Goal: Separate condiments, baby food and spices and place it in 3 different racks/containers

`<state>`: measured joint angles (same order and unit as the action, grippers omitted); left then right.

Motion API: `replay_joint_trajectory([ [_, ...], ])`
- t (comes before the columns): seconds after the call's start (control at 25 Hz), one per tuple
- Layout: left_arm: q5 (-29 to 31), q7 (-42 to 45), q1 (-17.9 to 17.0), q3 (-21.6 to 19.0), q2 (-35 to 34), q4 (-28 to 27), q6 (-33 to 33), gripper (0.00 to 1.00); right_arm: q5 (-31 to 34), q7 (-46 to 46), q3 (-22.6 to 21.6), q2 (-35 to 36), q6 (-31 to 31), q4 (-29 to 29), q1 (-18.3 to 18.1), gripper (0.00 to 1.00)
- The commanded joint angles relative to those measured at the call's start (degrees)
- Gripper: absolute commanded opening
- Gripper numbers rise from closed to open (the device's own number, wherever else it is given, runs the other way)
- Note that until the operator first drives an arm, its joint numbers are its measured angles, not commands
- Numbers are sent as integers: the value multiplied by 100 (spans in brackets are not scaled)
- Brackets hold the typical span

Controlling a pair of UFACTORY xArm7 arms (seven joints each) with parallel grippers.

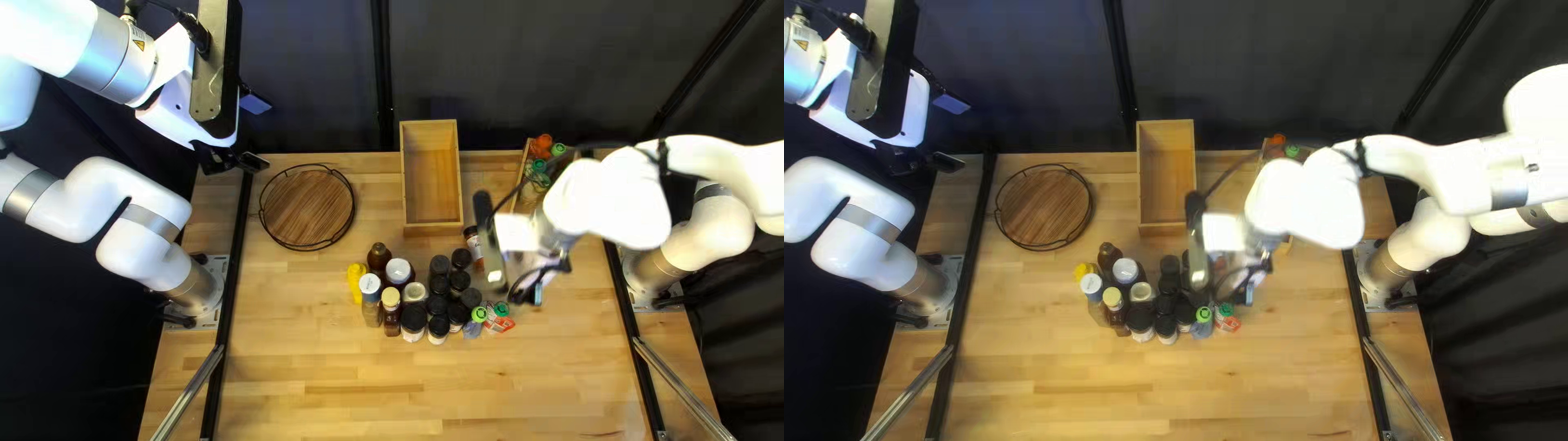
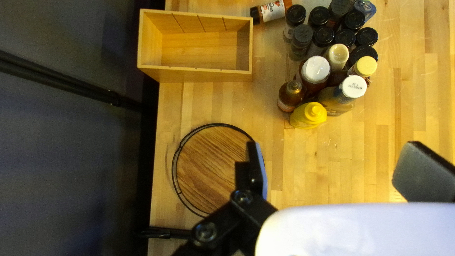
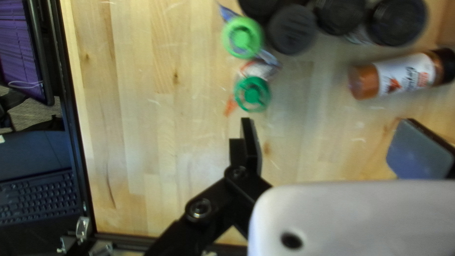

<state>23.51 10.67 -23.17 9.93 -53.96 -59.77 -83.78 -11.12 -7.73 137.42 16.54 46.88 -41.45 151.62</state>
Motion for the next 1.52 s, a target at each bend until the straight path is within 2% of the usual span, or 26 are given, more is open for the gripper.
replay_joint_trajectory([
  [0.04,0,0,0,0,0,0,0,100,490,-666,-360,-279,-236,37,-205,100],
  [0.24,0,0,0,0,0,0,0,100,854,-1180,-584,-470,-475,234,-346,100],
  [0.28,0,0,0,0,0,0,0,100,893,-1256,-615,-472,-480,253,-359,96],
  [0.32,0,0,0,0,0,0,0,100,960,-1370,-664,-480,-465,256,-378,19],
  [0.36,0,0,0,0,0,0,0,100,1035,-1482,-719,-492,-437,238,-400,0],
  [0.52,0,0,0,0,0,0,0,100,1089,-1643,-785,-401,-247,182,-387,0],
  [0.68,0,0,0,0,0,0,0,100,737,-1347,-557,-5,70,157,-170,0],
  [0.8,0,0,0,0,0,0,0,100,451,-972,-218,421,455,122,40,0],
  [0.88,0,0,0,0,0,0,0,100,272,-524,247,909,941,102,211,0],
  [1.04,0,0,0,0,0,0,0,100,211,220,976,1560,1501,209,335,0],
  [1.24,0,0,0,0,0,0,0,100,458,1215,1789,2274,1962,574,349,0],
  [1.52,0,0,0,0,0,0,0,100,1041,2292,2447,2602,2277,868,185,0],
])
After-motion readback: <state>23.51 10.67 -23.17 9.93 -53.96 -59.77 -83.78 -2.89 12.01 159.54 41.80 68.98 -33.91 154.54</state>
